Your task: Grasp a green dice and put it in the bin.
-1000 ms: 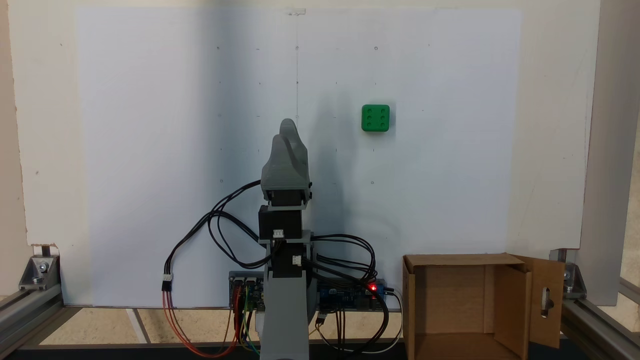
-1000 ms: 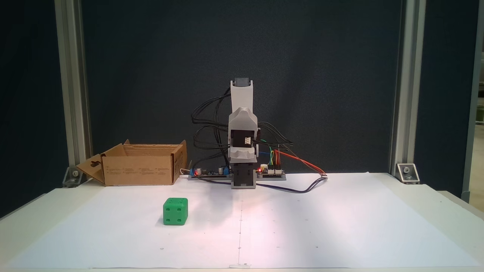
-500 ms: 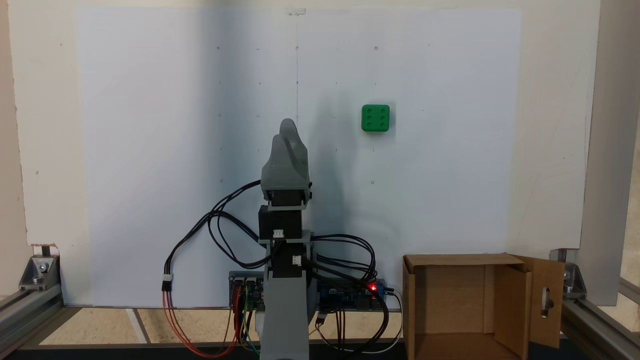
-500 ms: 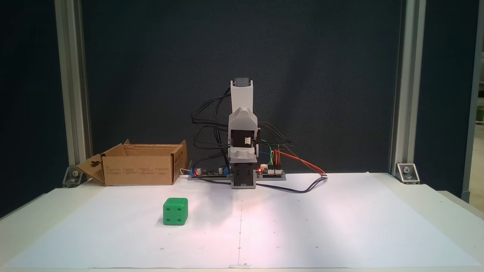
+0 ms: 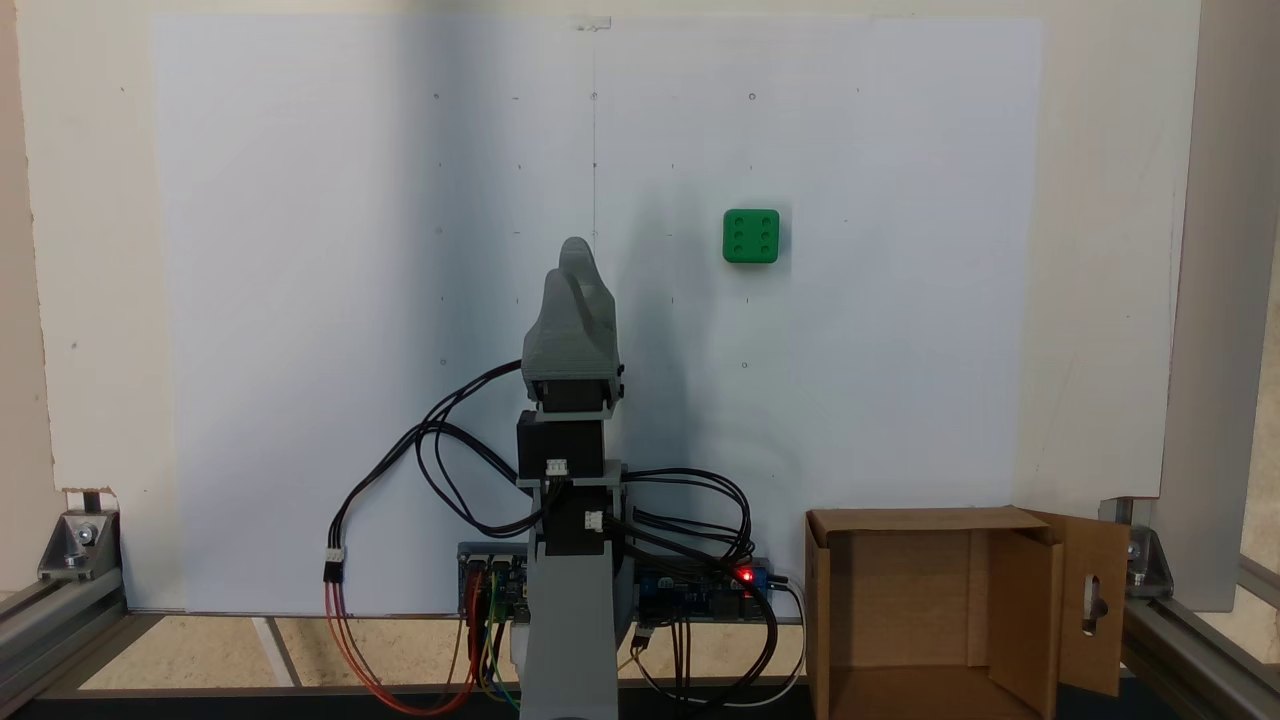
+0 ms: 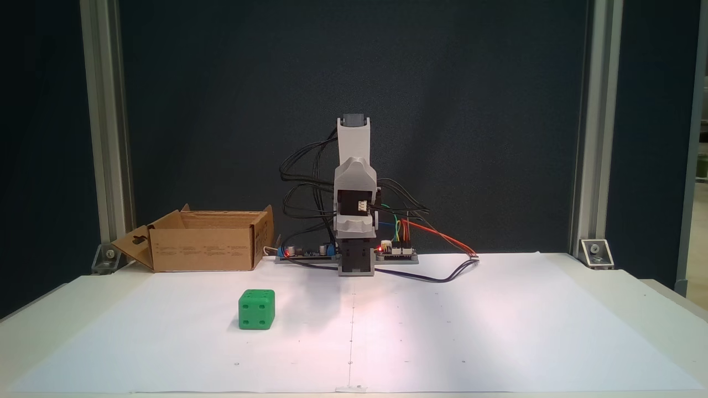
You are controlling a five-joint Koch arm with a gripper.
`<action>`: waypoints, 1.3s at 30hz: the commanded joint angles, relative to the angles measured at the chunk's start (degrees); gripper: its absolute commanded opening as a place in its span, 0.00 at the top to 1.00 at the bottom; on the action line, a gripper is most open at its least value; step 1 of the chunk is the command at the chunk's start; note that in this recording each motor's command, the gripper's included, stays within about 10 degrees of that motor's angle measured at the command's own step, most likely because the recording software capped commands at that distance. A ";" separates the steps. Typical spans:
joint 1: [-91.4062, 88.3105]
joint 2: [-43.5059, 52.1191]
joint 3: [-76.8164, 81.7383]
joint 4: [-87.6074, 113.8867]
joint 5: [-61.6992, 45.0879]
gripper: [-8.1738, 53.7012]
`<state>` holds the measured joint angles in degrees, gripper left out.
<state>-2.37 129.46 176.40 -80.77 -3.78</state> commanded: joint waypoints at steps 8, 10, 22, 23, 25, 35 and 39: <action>0.00 6.15 2.72 0.00 -2.55 0.17; 0.00 6.06 2.72 0.26 -2.55 0.17; -0.44 6.15 -3.60 13.62 -2.46 0.17; -0.44 6.15 -5.36 17.31 -2.46 0.17; -0.35 6.15 -10.20 25.82 -2.46 0.17; 5.80 6.24 -31.29 64.84 -2.46 0.16; 7.47 6.15 -42.10 80.14 -1.93 0.17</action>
<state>4.22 129.46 138.78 -5.89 -3.78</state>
